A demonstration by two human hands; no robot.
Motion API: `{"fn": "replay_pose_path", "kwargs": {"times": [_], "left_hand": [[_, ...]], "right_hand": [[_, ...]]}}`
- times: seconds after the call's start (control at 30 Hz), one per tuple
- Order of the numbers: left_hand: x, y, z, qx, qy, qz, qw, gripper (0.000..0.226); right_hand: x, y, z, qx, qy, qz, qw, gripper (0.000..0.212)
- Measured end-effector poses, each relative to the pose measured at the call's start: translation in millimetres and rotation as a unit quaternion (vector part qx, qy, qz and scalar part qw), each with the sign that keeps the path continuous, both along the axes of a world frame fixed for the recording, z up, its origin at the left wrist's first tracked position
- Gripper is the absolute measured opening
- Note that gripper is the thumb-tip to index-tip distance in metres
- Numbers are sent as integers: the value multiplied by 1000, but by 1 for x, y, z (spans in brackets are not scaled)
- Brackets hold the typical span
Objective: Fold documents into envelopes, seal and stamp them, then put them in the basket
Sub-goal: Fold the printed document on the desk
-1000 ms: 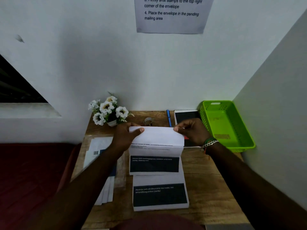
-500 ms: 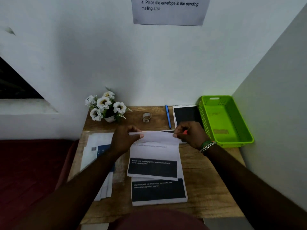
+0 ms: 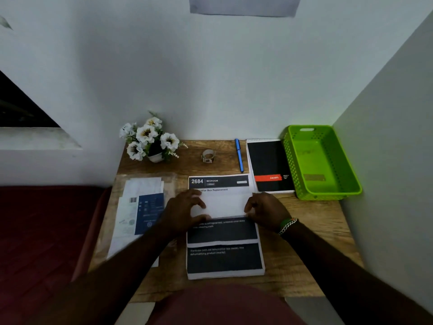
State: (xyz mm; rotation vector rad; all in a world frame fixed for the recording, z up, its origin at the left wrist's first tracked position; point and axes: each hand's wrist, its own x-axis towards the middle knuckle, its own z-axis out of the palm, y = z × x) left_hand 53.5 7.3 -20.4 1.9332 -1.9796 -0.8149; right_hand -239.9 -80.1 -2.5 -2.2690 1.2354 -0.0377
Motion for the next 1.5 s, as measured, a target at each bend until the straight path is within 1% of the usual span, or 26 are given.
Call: {"fn": "replay_pose_path", "kwargs": {"times": [0.1,0.17,0.27,0.33,0.4,0.47,0.53,0.63,0.73,0.8,0.93,0.97,1.07,1.17,1.23,1.3,1.37,1.43,1.5], "left_hand": [[-2,-6,2,7,-61,-33,998,33],[-5,-9,6,19,-77,-31,996,36],[-10,-14,12,41,-75,-16,996,42],[-13,-15,14,32,-75,-19,996,46],[-16,-14,13,10,-75,-24,997,49],[-17,-11,11,-5,-63,-23,998,51],[-17,-9,11,-8,-49,-18,999,52],[-17,-8,17,-31,16,15,999,50],[-21,-20,31,-52,84,93,991,42],[-25,-33,41,-70,86,103,989,40],[-30,-52,61,-102,36,87,990,49],[-31,-53,68,-112,32,90,989,47],[-25,-51,80,-123,66,91,986,26],[-4,-42,80,-86,97,100,986,11],[9,-34,77,-68,86,110,988,9],[14,-27,73,-91,41,138,985,11],[8,-26,70,-128,29,170,977,20],[-7,-29,74,-141,36,149,978,34],[-22,-34,76,-127,25,115,985,38]], "right_hand": [[4,1,-10,21,24,10,999,14],[7,-1,-9,32,26,4,999,10],[17,-5,-5,33,-9,-17,999,11],[26,-8,-4,-19,-35,-34,999,13],[35,-10,-4,-74,-27,-35,996,24],[43,-12,-3,-65,-8,-27,998,27],[48,-14,-1,-18,-14,-29,999,16],[49,-17,3,48,-70,-48,995,4],[46,-23,21,79,-133,-40,987,4],[48,-28,39,66,-167,-24,983,4],[53,-37,68,31,-208,-31,977,5],[53,-39,73,22,-212,-32,977,8],[46,-42,76,18,-210,-37,977,10],[35,-43,69,27,-205,-48,977,11],[29,-41,65,34,-197,-55,978,11],[27,-39,64,40,-192,-59,979,13],[28,-38,64,41,-192,-62,979,13],[32,-38,65,41,-197,-58,978,13],[38,-38,66,41,-198,-51,978,9]]}}
